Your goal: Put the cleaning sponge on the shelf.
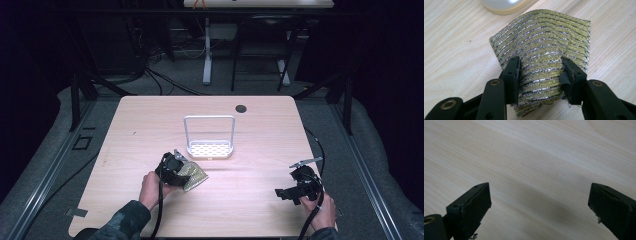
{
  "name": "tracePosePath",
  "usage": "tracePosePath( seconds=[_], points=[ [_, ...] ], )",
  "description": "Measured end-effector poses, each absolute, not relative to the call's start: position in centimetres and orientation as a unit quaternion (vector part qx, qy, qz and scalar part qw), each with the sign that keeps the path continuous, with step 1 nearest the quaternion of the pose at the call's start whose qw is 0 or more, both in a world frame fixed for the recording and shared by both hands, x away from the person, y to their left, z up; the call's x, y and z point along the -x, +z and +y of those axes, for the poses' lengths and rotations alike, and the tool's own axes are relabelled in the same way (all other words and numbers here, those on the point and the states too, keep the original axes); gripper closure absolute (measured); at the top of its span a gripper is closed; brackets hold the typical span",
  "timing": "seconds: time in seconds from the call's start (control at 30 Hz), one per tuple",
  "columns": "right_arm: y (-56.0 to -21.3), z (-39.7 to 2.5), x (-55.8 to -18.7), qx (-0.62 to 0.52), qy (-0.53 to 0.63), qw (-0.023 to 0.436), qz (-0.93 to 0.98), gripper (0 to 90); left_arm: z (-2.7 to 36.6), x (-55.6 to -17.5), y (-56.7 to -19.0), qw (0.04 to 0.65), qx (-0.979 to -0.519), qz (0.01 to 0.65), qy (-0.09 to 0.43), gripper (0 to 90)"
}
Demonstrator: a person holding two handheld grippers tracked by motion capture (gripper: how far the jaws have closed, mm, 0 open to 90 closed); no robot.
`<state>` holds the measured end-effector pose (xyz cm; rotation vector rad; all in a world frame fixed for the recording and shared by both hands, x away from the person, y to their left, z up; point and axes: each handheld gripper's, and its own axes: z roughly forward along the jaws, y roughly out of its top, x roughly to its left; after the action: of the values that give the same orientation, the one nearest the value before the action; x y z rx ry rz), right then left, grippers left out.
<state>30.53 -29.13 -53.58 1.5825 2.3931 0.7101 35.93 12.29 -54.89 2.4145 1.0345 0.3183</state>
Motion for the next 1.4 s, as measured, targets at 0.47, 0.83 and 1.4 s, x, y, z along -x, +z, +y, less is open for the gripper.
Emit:
tracePosePath(
  seconds=[0.47,0.83,1.4],
  points=[
    [-53.6,-29.1,-30.5,-0.532,0.239,0.093,0.807,4.2,12.3,-35.3,-53.4,0.266,-0.88,0.371,0.13,55.8],
    [-53.6,-29.1,-30.5,-0.53,0.237,0.093,0.809,4.2,11.8,-34.8,-52.4,0.275,-0.885,0.35,0.137,55.0],
    [-53.6,-28.9,-30.4,-0.528,0.237,0.095,0.81,4.5,9.3,-34.9,-51.5,0.288,-0.891,0.322,0.137,55.4]
  ],
)
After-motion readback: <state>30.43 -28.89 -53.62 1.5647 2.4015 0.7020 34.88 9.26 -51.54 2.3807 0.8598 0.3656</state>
